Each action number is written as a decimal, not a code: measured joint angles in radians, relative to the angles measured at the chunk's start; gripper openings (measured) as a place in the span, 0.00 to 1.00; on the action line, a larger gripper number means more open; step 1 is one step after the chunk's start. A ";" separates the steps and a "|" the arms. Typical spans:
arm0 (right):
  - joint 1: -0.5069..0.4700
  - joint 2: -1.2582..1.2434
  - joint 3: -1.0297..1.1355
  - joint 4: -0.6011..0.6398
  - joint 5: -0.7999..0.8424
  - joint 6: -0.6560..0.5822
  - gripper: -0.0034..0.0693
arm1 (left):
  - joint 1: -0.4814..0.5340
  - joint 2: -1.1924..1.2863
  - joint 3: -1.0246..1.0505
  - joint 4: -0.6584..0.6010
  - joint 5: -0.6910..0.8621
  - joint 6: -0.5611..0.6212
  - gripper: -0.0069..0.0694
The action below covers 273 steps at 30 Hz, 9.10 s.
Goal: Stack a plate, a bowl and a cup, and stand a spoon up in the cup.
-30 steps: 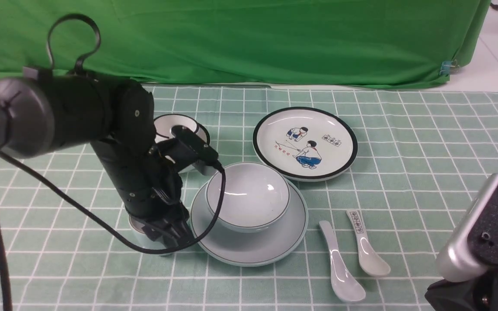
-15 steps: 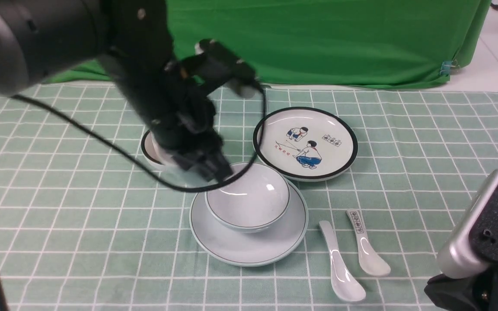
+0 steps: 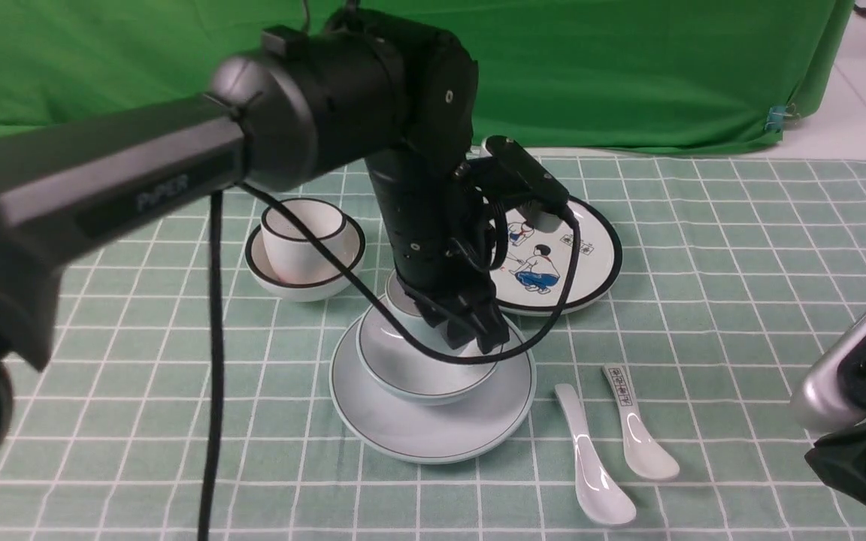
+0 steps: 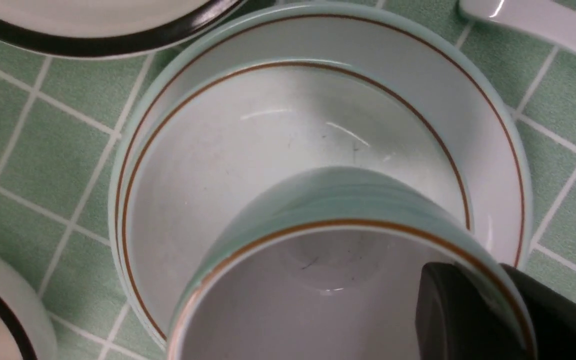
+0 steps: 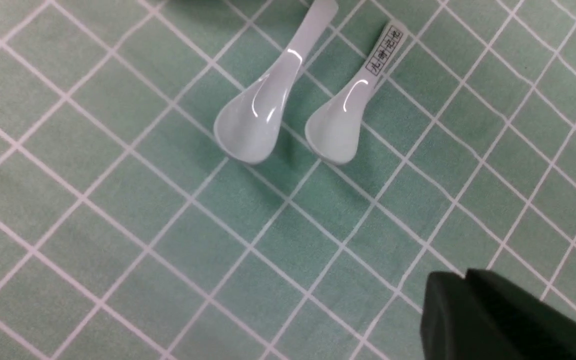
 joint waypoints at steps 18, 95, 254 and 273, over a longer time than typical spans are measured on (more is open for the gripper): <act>0.000 -0.001 0.063 -0.001 -0.017 0.009 0.14 | -0.001 0.062 -0.002 0.047 -0.057 0.023 0.17; -0.263 1.009 -0.389 0.432 -0.318 -0.105 0.28 | -0.007 -1.456 1.296 -0.175 -1.053 -0.144 0.10; -0.674 -0.895 0.768 0.212 -0.613 -0.071 0.07 | -0.008 -1.726 1.431 -0.215 -0.917 -0.147 0.11; -0.673 -0.896 0.769 0.239 -0.536 -0.051 0.08 | -0.008 -1.727 1.433 -0.213 -0.914 -0.147 0.11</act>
